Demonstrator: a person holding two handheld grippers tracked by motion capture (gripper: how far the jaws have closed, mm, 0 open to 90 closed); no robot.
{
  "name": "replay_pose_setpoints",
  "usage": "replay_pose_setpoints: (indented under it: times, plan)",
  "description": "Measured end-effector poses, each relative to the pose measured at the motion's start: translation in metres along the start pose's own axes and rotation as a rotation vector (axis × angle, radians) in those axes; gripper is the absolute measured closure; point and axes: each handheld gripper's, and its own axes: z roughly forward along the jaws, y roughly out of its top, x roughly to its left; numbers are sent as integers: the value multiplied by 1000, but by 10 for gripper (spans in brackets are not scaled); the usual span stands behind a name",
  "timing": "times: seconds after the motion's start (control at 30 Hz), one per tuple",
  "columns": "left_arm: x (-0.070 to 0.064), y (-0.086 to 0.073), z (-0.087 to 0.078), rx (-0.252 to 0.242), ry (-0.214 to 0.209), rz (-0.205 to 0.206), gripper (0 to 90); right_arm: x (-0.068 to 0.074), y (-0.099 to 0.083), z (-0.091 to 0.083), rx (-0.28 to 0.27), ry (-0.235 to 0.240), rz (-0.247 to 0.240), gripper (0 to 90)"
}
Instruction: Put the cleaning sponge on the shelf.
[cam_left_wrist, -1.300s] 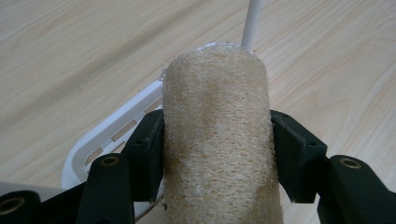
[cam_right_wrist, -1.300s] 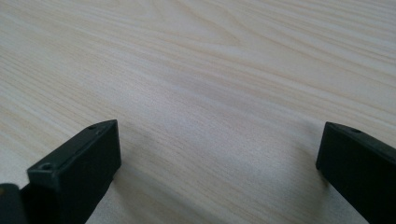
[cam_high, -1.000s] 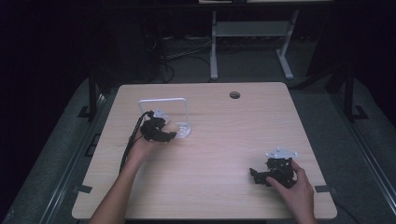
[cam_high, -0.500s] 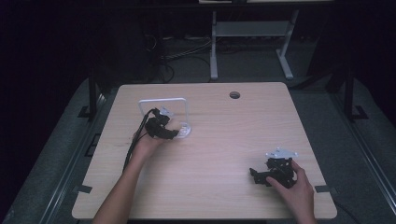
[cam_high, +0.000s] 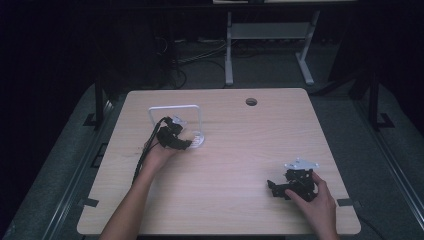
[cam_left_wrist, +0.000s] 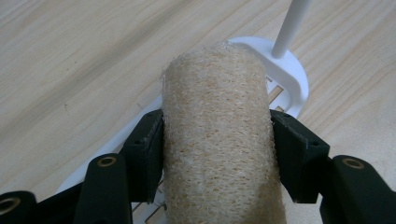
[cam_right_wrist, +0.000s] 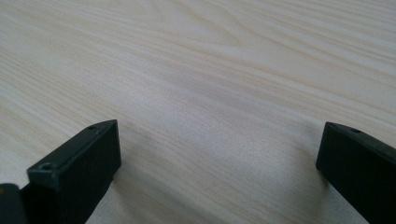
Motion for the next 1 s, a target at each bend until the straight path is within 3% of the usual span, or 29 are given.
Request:
replay_pose_setpoints:
  times: [0.5, 0.8, 1.0]
  plan:
    - [2, 1, -14, -47, -8, -42, 281, 0, 0, 0, 0, 0, 0, 0]
    - [-4, -1, -32, -108, -19, -61, 292, 0, 0, 0, 0, 0, 0, 0]
    - [-8, -6, -48, -149, -3, -49, 343, 0, 0, 0, 0, 0, 0, 0]
